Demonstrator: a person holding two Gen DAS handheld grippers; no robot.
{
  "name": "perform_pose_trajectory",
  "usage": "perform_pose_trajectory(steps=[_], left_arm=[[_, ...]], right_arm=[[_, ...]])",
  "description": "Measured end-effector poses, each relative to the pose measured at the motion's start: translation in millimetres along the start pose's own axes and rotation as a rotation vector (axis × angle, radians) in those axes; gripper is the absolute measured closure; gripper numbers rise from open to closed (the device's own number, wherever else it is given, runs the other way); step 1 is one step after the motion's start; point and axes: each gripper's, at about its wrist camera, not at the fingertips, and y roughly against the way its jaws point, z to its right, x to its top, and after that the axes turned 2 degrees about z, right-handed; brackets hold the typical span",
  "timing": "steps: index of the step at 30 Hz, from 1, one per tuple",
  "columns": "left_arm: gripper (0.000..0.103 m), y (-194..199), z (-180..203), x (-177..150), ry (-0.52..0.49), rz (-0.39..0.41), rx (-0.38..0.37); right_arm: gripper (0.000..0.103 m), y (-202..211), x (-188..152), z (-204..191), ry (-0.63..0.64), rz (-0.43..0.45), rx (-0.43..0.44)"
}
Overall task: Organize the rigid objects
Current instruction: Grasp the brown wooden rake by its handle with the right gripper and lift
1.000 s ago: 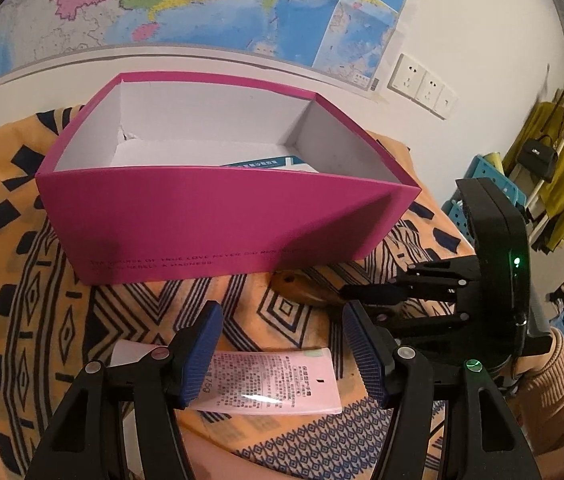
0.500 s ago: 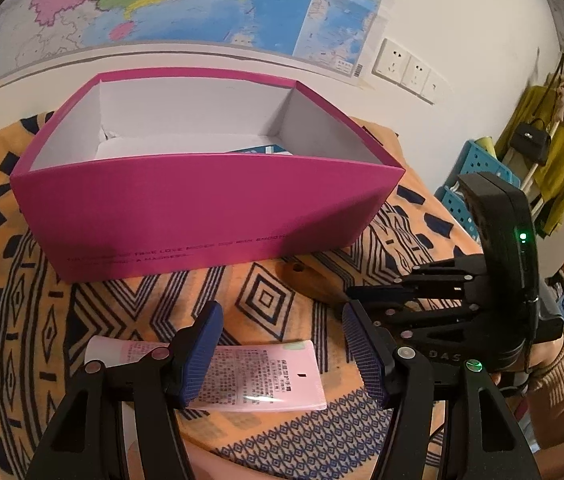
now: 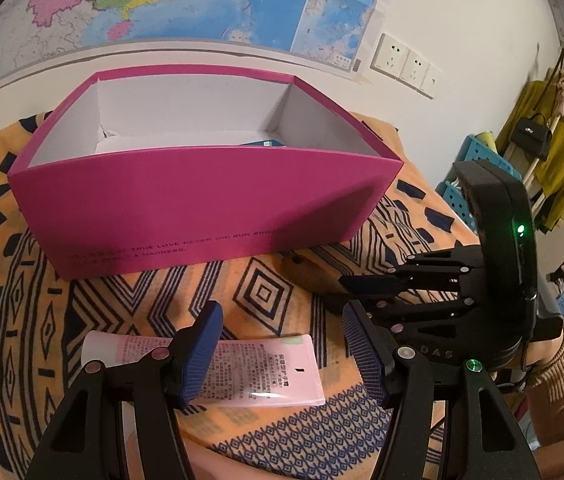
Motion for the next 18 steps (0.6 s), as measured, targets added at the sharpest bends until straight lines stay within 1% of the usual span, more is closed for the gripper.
perform_pose_trajectory(steps=[8,13,16,18], left_arm=[[0.039,-6,7,-5,-0.018,-0.024,-0.032],[0.039,-14,16,-9,-0.035,-0.055,-0.085],[0.039,-21,23,-11,-0.046,-0.081,-0.123],[0.041,-25,28,-12,-0.058,-0.099,-0.153]], right_arm=[[0.084,27,-7,13,-0.105,0.087,0.067],[0.084,43,-11,19,-0.158,0.137,0.109],[0.084,48,-15,22,-0.195,0.158,0.15],[0.084,50,-15,22,-0.21,0.171,0.161]])
